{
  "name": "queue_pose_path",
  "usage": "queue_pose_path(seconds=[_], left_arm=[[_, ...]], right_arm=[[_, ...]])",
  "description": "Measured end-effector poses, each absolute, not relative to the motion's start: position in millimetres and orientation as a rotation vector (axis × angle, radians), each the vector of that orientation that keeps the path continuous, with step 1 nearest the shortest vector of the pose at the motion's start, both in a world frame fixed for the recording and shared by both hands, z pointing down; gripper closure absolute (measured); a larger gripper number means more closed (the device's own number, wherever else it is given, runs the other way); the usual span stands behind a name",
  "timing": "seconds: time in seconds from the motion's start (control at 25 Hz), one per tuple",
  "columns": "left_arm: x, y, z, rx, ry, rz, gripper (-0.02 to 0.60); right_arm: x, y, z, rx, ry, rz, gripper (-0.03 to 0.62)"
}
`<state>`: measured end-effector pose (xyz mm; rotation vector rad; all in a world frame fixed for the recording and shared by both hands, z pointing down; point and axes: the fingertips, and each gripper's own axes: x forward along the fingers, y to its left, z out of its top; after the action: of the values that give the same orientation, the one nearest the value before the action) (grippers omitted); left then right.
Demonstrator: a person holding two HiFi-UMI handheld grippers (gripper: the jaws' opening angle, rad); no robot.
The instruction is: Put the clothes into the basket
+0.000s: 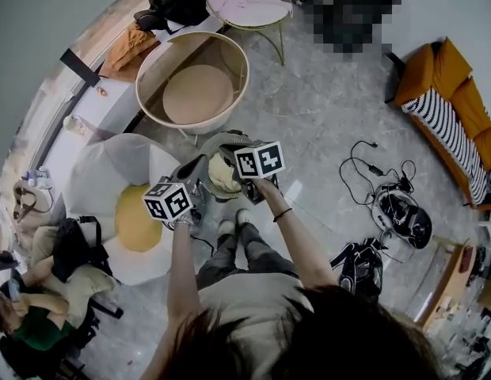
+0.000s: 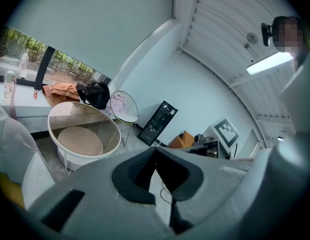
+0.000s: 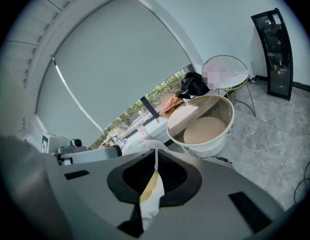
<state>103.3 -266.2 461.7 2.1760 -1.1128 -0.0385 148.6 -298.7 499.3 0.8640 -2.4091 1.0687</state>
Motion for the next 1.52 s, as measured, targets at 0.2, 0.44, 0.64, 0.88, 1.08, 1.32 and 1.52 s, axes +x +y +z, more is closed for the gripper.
queue_pose_path(seconds=[0.2,0.44,0.64,0.88,1.08,1.32,1.52], left_arm=[[102,-265,444,2.232,-1.122,-0.043,0.571],[107,-259,424,2.317,-1.113,-0.028,0.571],[102,-253,408,2.372,-1.151,-0.039,0.571],[104,-251,388,2.424,-1.183,-0.066,0.571],[103,-249,379,2.457,-1.219,-0.100,0.571],[104,-248,372,2.481,-1.219,-0.108,0.571],[100,-249,369,2.495,-1.230,-0.103,0.571]], right_arm=[[143,-294,465,0.865,-2.519,1.056,0.579],[142,-289,427,0.872,-2.628,1.004,0.583],[142,-285,400,0.889,-2.722,0.906,0.585],[147,-280,372,0.898,-2.812,0.824,0.585],[145,-279,358,0.909,-2.844,0.743,0.585],[143,-276,346,0.907,-2.877,0.650,0.585],[139,-276,341,0.898,-2.900,0.626,0.586]])
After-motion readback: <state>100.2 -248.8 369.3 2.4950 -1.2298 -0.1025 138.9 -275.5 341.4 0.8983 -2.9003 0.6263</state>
